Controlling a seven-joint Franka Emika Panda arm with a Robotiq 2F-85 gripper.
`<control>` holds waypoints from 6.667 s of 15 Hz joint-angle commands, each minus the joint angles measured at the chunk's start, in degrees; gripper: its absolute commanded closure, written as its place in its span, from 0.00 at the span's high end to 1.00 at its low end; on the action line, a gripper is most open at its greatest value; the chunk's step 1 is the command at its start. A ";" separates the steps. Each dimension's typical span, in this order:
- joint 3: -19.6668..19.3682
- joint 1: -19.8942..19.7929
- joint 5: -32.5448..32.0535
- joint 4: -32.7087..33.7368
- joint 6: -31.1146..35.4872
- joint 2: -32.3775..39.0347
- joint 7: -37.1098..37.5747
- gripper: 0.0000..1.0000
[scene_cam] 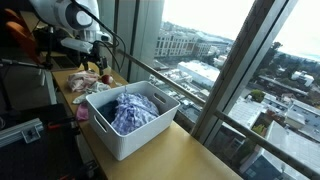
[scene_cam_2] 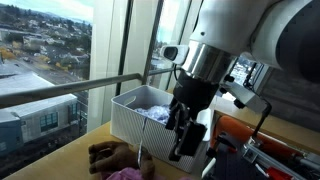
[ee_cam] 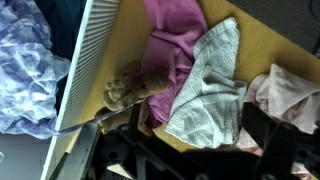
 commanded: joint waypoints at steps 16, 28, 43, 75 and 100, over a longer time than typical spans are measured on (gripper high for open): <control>-6.64 -1.53 -4.10 12.97 9.31 22.36 -1.33 1.00; -5.46 -5.03 -0.26 18.41 6.74 29.03 -3.88 1.00; -1.45 -2.49 1.68 11.96 -2.19 21.20 -4.82 0.16; -13.11 -16.21 0.65 22.29 -15.94 2.78 -10.16 0.92; -0.19 -2.76 -15.02 9.76 -12.13 1.83 -34.95 1.00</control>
